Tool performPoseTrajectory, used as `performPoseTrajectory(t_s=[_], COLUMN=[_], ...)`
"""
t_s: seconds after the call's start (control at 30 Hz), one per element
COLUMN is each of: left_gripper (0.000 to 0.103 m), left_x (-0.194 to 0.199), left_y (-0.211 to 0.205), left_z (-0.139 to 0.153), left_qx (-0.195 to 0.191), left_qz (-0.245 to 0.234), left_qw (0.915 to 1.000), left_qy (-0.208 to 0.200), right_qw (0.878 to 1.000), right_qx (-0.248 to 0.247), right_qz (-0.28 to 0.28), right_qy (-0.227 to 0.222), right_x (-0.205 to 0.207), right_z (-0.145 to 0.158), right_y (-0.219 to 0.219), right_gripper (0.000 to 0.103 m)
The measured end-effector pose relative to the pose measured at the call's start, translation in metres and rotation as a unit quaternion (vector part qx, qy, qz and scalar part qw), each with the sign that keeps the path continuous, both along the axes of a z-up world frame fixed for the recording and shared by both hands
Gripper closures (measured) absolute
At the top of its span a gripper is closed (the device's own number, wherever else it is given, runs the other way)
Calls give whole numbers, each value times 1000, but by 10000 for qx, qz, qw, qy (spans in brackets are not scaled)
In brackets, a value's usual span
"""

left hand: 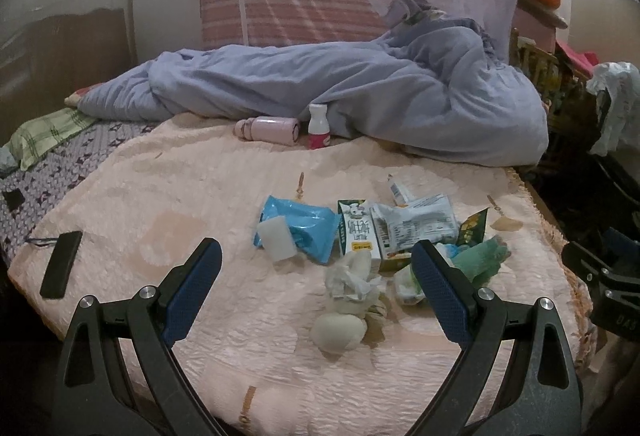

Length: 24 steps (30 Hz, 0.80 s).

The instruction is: Collect trash

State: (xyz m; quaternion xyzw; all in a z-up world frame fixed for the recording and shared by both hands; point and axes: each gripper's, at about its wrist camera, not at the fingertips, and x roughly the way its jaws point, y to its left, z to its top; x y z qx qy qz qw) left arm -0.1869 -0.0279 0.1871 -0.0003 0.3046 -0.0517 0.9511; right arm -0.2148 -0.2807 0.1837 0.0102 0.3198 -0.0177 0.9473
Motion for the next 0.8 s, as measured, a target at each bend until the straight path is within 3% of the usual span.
performPoseTrajectory(t_s=[0.8], left_gripper=[8], left_x=[-12], left_y=[3], left_z=[13], left_qx=[-108], left_qz=[55], left_qw=[9999], left_qy=[48], right_qw=[9998], right_qx=[101], right_qz=[-19], right_qy=[-147], right_x=[-5], right_z=[12], right_y=[5], right_gripper=[0])
